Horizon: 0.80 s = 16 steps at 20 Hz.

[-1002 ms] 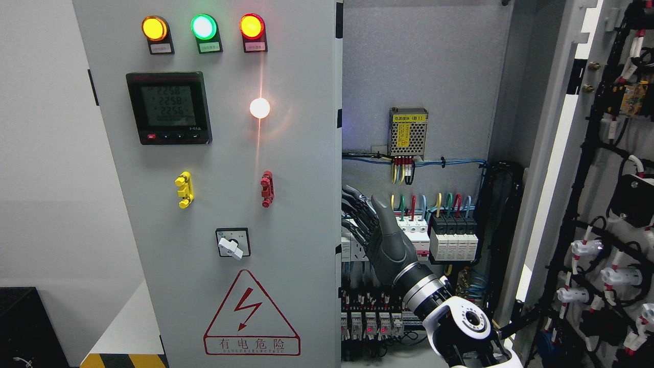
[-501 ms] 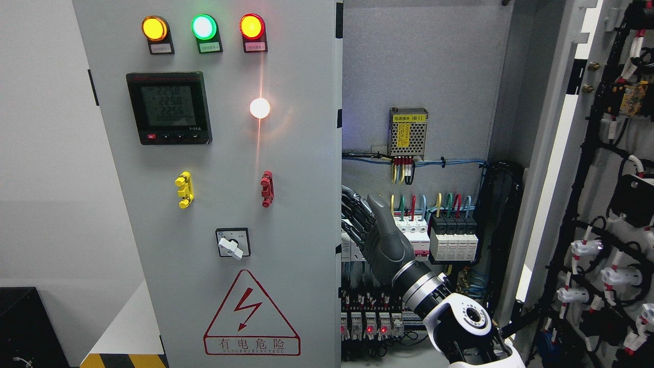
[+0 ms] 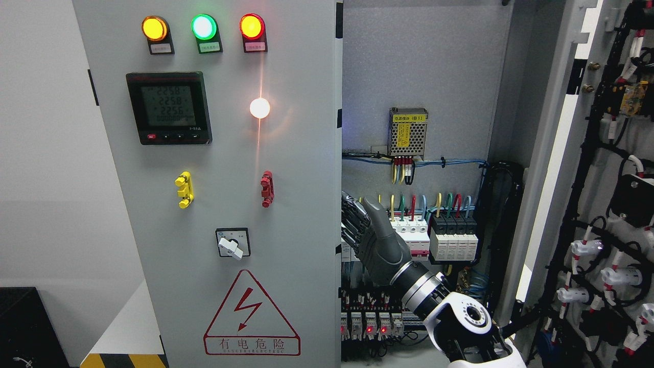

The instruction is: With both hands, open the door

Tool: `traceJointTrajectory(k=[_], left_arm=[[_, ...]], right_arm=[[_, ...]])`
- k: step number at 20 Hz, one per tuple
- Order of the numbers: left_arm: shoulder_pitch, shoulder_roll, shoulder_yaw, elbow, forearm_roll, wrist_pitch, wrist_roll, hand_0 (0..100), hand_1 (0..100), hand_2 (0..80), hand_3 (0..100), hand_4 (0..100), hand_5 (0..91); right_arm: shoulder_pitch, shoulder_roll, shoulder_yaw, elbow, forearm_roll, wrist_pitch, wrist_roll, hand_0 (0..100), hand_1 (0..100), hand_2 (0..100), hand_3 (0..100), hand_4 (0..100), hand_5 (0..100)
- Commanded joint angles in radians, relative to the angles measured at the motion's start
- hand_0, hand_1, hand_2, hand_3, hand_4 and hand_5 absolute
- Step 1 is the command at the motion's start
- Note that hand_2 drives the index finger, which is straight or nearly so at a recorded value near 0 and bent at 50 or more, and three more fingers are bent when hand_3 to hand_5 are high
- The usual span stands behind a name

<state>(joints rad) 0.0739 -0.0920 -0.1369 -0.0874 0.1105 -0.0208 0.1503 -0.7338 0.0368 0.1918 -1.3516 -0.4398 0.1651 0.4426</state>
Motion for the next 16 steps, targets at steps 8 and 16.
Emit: traceJointTrajectory(k=[8,16], left_arm=[[0.000,0.000,0.000,0.000,0.000,0.001,0.000,0,0,0.0,0,0,0.0],[0.000,0.000,0.000,0.000,0.000,0.001,0.000,0,0,0.0,0,0,0.0]], right_arm=[[-0.018,-0.002,-0.002,0.028,-0.013,0.001,0.071,19,0,0,0,0,0],[-0.016,-0.006,-0.005,0.028,-0.014,0.001,0.114,19,0,0,0,0,0]])
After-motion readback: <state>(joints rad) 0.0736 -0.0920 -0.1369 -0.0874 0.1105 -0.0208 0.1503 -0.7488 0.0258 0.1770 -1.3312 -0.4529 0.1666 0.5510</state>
